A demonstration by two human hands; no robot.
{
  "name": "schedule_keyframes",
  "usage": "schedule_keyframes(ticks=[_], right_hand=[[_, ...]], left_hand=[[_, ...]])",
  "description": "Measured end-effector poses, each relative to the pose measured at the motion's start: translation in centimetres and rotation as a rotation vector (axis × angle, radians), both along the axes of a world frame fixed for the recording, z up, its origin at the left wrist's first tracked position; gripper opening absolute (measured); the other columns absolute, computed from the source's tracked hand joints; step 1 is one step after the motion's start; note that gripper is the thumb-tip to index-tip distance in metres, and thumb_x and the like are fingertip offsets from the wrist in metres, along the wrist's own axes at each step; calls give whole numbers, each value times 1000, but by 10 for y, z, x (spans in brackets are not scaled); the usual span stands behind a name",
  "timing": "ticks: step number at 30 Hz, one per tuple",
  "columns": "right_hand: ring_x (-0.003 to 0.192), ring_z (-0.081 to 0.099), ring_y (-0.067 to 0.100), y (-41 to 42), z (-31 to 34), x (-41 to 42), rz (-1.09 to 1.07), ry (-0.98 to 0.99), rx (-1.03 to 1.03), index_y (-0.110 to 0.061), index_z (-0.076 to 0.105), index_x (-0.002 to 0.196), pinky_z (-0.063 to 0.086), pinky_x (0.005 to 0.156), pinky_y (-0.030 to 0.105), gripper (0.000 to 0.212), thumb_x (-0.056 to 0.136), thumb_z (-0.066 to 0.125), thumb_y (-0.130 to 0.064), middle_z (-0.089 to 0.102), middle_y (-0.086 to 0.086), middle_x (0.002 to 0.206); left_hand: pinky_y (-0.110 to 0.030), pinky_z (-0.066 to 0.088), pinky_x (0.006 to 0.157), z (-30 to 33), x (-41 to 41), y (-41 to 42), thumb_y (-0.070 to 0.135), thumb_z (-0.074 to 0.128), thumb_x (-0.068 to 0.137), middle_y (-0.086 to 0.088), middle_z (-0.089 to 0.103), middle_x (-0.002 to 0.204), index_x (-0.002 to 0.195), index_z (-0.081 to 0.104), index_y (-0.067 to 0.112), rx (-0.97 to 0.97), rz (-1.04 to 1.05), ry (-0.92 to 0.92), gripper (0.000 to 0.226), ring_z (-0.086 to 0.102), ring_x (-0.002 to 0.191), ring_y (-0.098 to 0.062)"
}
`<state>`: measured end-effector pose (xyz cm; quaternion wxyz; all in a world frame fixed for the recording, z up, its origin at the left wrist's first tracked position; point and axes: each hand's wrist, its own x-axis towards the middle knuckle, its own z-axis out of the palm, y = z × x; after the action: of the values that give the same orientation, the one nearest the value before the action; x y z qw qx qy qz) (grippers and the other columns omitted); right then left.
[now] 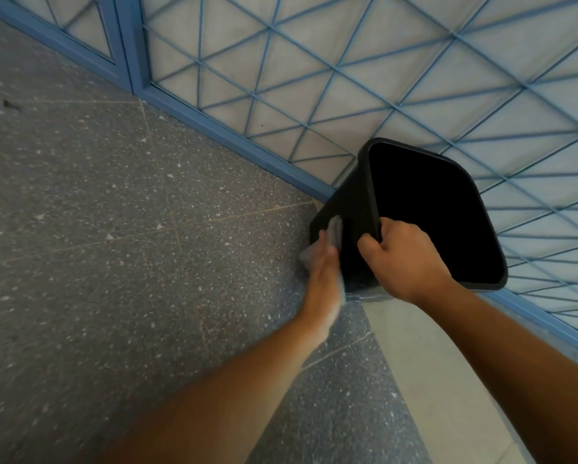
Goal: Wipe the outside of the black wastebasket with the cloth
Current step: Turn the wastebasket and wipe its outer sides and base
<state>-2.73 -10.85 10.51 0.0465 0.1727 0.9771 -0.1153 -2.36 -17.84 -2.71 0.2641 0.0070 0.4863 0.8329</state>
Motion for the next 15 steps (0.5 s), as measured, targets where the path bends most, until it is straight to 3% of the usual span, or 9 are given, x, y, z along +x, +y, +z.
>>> schedule_keyframes(ticks=[2, 4, 6, 7, 8, 10, 12, 15], right_hand=[[62, 57, 27, 1, 0, -1, 2, 7, -4, -17, 49, 67, 52, 59, 43, 27, 86, 49, -36, 56, 7, 63], [58, 57, 24, 1, -1, -2, 6, 6, -11, -19, 50, 67, 53, 57, 42, 25, 86, 50, -36, 57, 5, 62], [55, 57, 22, 1, -2, -1, 5, 11, -11, -20, 49, 67, 53, 56, 43, 25, 86, 51, -35, 57, 4, 60], [54, 56, 22, 2, -2, 0, 4, 15, -6, -20, 49, 65, 53, 55, 43, 25, 86, 51, -35, 56, 4, 59], [53, 55, 22, 2, -2, 1, 2, 21, 1, -20, 48, 64, 52, 54, 42, 26, 86, 51, -35, 54, 4, 57], [52, 53, 23, 3, -2, 2, 3, 27, 3, -18, 47, 62, 49, 52, 39, 28, 85, 50, -35, 51, 4, 56], [53, 54, 23, 3, -2, 1, 2, 21, -1, -18, 48, 64, 49, 52, 39, 27, 85, 50, -35, 53, 5, 57], [53, 56, 20, 2, -1, 2, 1, 12, 6, -20, 49, 66, 52, 52, 38, 25, 86, 51, -35, 56, 4, 59]], left_hand=[[-42, 25, 130, -4, -14, -1, 46, 21, 113, 10, 20, 173, 165, 16, 41, -3, -25, -141, 53, 27, 157, -11], [-31, 32, 125, 5, -14, 0, 54, 24, 110, 22, 23, 166, 165, 15, 43, 21, -41, -90, 56, 36, 149, 3], [-14, 25, 119, 12, -1, 3, 52, 23, 111, 35, 13, 163, 162, 16, 50, 28, -44, 33, 52, 22, 148, 17], [-12, 21, 119, 9, 3, 4, 47, 21, 112, 33, 9, 166, 160, 17, 50, 21, -38, 76, 48, 13, 153, 15], [-14, 20, 122, 3, 2, 4, 42, 20, 114, 26, 8, 171, 161, 18, 47, 12, -24, 54, 48, 10, 157, 7], [-32, 23, 130, -3, -10, 3, 42, 20, 114, 11, 14, 175, 165, 18, 38, -11, 2, -93, 51, 18, 160, -9], [-42, 24, 130, -1, -17, 6, 47, 23, 113, 8, 17, 174, 165, 19, 38, 16, 9, -168, 53, 23, 159, -13], [-27, 21, 127, 14, -4, 9, 51, 26, 111, 30, 9, 168, 156, 23, 59, 75, 1, -19, 46, 13, 157, 4]])
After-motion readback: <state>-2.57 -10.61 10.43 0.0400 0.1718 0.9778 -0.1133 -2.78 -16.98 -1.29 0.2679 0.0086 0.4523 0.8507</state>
